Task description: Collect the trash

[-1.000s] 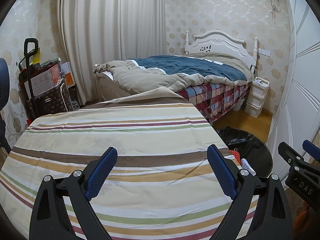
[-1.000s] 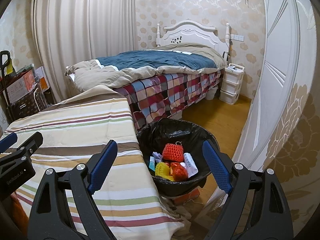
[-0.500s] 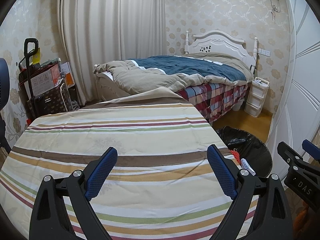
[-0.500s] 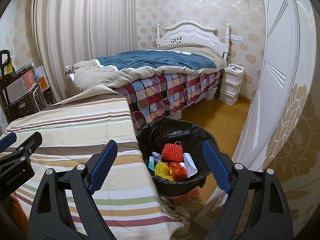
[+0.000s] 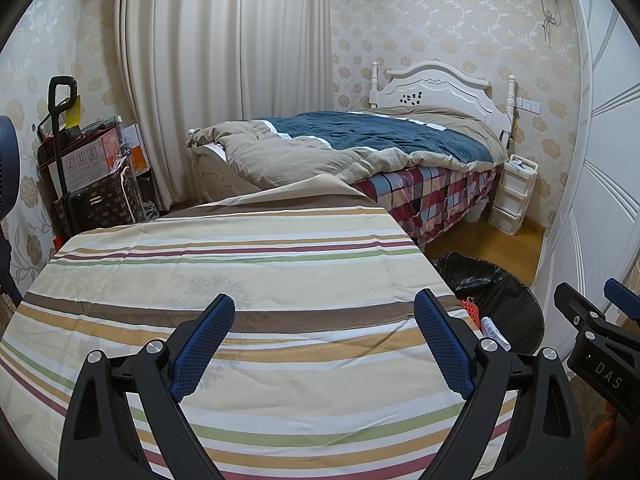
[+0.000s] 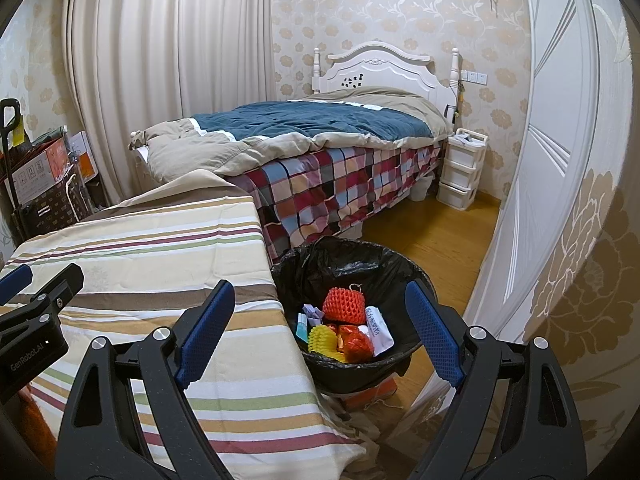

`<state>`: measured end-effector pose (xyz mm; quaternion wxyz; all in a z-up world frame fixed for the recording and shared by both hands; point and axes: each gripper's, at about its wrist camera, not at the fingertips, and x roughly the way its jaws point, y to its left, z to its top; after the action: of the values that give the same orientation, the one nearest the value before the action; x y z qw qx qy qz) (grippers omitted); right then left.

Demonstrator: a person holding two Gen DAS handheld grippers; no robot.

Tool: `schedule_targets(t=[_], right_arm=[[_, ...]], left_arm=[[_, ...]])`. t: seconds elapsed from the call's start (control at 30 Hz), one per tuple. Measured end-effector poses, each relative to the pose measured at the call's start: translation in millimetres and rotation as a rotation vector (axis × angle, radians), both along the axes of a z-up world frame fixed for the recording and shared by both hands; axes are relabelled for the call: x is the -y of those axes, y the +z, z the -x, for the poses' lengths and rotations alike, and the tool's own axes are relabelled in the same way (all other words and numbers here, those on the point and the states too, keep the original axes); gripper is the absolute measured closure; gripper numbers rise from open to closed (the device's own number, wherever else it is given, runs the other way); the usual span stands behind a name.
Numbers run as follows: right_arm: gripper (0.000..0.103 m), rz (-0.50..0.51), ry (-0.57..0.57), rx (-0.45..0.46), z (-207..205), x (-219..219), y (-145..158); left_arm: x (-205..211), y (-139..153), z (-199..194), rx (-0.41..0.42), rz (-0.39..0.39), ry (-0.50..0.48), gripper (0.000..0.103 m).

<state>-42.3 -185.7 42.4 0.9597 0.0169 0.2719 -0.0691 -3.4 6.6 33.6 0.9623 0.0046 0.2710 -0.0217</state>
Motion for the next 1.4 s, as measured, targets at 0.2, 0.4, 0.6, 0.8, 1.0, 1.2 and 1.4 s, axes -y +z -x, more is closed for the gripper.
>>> schedule_targets(t=[0.2,0.4,0.6,0.8,1.0,1.2,1.4], right_arm=[[0.018,0.001,0.0,0.001,0.1,-0.3,0.0],[0.018,0.001,0.0,0.0,0.6,-1.3,0.0],[0.018,0.002,0.0,0.001,0.1,-1.3,-0.4],[0.018,0.002,0.0,0.001,0.1,-1.7,-0.5],[0.018,0.003,0.0,0.001,0.1,-2.2,-0.7],[0.018,0.003,0.0,0.001,0.2,-2.5,-0.8],[0.018,0.003,-0.001,0.001,0.2,-2.9,-0.8]], left_arm=[[0.2,-0.8,0.1,0.0,0.001,0.001,0.013],[0.2,-0.5,0.3,0.0,0.001,0.0,0.013],[0.3,-1.2,0.3,0.0,0.001,0.001,0.013],[0.4,0.1,0.4,0.001,0.001,0.002,0.013],[2.5,2.8,2.0,-0.007,0.01,-0.004,0.013],[5.7,6.7,3.8,0.007,0.006,-0.003,0.013],[4.7,8.1,1.0,-0.006,0.003,-0.002,0.013]])
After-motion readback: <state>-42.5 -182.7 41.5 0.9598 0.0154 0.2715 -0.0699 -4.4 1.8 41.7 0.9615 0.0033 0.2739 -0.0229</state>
